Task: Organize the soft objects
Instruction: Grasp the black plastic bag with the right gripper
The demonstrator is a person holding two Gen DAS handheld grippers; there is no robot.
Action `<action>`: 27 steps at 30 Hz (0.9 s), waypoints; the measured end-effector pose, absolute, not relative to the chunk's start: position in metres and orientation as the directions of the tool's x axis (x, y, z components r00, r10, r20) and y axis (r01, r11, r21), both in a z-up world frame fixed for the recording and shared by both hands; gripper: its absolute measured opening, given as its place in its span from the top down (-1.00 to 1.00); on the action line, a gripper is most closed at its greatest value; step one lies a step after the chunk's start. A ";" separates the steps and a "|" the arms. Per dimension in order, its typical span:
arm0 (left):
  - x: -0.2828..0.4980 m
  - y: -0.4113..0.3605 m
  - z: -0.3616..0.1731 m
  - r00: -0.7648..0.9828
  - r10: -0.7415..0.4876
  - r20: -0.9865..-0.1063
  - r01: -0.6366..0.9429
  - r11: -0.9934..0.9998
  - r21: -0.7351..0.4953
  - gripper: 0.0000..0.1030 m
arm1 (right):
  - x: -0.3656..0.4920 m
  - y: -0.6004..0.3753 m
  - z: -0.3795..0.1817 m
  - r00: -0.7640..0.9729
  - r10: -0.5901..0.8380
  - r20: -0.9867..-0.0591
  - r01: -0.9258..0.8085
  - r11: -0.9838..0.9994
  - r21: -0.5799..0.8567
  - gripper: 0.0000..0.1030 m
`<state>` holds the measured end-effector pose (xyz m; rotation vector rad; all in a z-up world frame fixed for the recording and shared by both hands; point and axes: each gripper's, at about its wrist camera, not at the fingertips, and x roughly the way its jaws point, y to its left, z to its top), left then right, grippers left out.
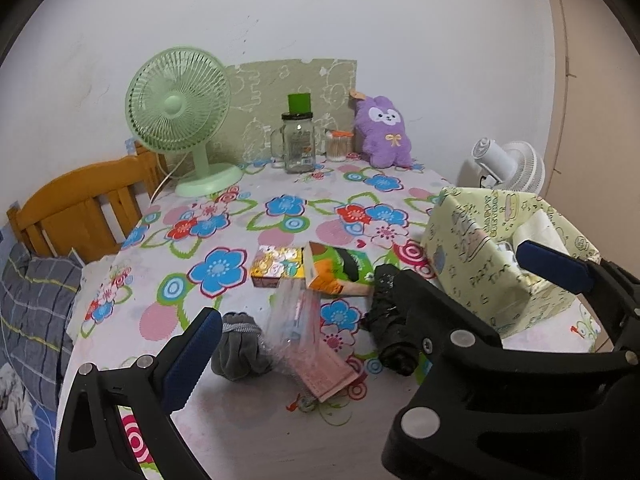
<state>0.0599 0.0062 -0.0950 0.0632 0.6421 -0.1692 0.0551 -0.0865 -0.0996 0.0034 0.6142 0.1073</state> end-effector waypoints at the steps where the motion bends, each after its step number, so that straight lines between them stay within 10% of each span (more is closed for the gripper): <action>1: 0.062 0.008 -0.098 0.784 -0.135 -0.606 0.171 0.985 0.002 -0.99 | 0.058 -0.085 -0.102 0.806 0.109 -0.582 -0.106 0.994 0.039 -0.86; 27: 0.096 0.047 -0.152 0.689 -0.049 -0.723 0.049 0.999 -0.021 -0.95 | 0.108 -0.059 -0.163 0.670 0.110 -0.734 -0.124 0.992 0.035 -0.44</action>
